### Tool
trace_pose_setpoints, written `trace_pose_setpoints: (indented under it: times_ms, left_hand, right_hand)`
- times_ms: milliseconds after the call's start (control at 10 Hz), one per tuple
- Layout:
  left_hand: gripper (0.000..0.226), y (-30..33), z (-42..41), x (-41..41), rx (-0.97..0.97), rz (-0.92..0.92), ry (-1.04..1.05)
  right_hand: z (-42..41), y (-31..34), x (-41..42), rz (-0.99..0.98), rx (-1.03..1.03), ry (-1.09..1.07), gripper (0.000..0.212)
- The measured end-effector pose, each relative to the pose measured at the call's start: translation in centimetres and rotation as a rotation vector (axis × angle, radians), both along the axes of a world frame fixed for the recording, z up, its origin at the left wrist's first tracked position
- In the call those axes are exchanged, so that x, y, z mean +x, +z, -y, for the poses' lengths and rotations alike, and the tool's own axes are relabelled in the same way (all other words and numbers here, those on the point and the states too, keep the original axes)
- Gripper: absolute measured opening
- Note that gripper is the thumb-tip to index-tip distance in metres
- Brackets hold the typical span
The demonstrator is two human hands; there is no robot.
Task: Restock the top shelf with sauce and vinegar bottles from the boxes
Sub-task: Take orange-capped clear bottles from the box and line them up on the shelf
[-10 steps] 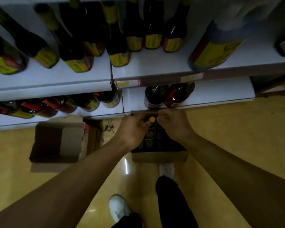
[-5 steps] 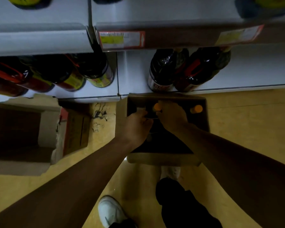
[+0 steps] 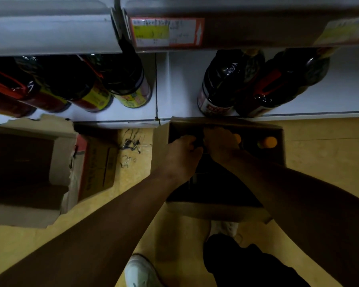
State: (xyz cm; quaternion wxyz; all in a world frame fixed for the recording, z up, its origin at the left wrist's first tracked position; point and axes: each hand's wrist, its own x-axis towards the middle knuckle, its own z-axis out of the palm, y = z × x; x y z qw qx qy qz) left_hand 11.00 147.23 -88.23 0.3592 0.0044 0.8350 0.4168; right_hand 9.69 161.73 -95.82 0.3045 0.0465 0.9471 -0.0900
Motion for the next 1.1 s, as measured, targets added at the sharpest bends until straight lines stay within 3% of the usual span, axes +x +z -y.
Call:
trace_pose_setpoints:
  times_ms: [400,800,1000,1100]
  left_hand:
    - [0.033,4.8,-0.8,0.5,-0.007,0.014,0.031]
    - [0.04,16.2,0.0,2.9,0.013,-0.074,-0.071]
    - [0.067,24.9,0.6,2.1,0.061,-0.199,-0.118]
    - [0.066,29.5,1.2,1.9,0.154,-0.239,-0.167]
  right_hand:
    - [-0.1,6.1,1.7,-0.147,0.022,-0.001,0.021]
    - [-0.7,26.8,3.7,-0.314,-0.074,0.025,0.022]
    - [0.1,38.1,4.3,-0.414,-0.097,0.041,0.019]
    - [1.1,44.5,4.7,-0.447,-0.093,0.061,0.023]
